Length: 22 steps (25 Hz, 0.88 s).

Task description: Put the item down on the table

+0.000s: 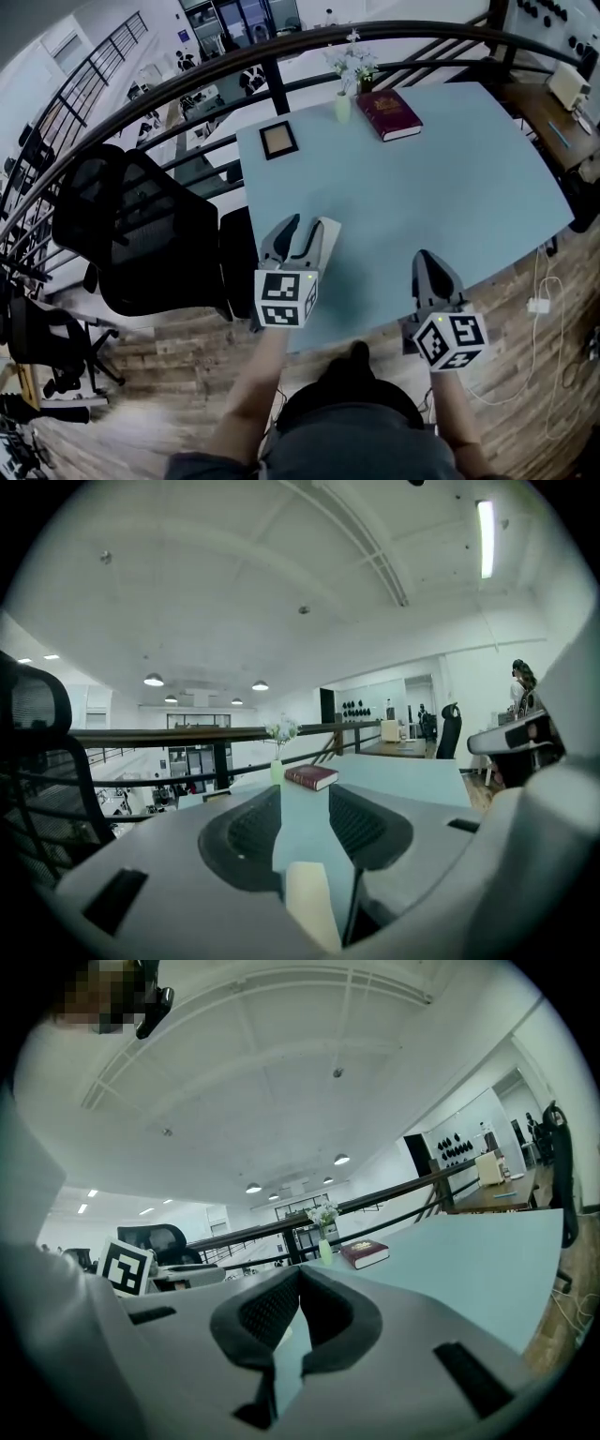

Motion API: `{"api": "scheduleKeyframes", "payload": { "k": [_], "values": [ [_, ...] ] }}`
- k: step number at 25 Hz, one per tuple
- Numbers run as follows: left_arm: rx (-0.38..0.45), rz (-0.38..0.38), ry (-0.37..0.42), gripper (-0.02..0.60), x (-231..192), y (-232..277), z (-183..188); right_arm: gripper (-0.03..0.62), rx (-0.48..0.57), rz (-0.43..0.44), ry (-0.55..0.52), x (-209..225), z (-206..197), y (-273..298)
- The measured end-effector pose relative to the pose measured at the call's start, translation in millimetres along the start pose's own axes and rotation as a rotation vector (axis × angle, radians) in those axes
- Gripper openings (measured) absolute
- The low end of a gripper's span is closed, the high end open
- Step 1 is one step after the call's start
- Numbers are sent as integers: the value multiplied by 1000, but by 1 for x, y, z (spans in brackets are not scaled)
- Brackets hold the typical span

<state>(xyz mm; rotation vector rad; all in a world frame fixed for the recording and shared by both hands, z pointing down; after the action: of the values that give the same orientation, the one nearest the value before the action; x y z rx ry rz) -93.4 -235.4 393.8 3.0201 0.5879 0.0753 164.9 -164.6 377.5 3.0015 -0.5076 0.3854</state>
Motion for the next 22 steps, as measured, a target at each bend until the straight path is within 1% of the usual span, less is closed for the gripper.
{"api": "scheduleKeyframes", "payload": {
  "k": [3, 5, 9, 13, 15, 22],
  "values": [
    [44, 12, -3, 121, 0, -13, 13, 3, 5, 9, -8, -2, 4, 1],
    [64, 23, -8, 101, -1, -21, 19, 3, 8, 12, -15, -4, 7, 0],
    [85, 38, -18, 54, -2, -35, 22, 3, 20, 20, -25, -5, 10, 0],
    [96, 42, -31, 20, -2, -45, 24, 2, 30, 25, -27, -7, 13, 0],
    [100, 43, -37, 9, -1, -48, 24, 3, 32, 28, -28, -8, 14, -1],
    [102, 54, -60, 6, -4, -56, 23, 2, 34, 39, -50, -12, 15, 0]
  ]
}}
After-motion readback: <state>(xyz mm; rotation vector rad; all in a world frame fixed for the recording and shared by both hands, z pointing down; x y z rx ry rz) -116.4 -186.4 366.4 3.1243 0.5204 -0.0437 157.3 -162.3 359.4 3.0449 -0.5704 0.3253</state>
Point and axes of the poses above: the fingertips, and each gripper's own axes: y forward along the fingers, x to its right, z out of its top, the point moved 8 cm from there along -y, backward along the fingers, and after that the axes turned 7 degrees about x, right-handed, at the moved point
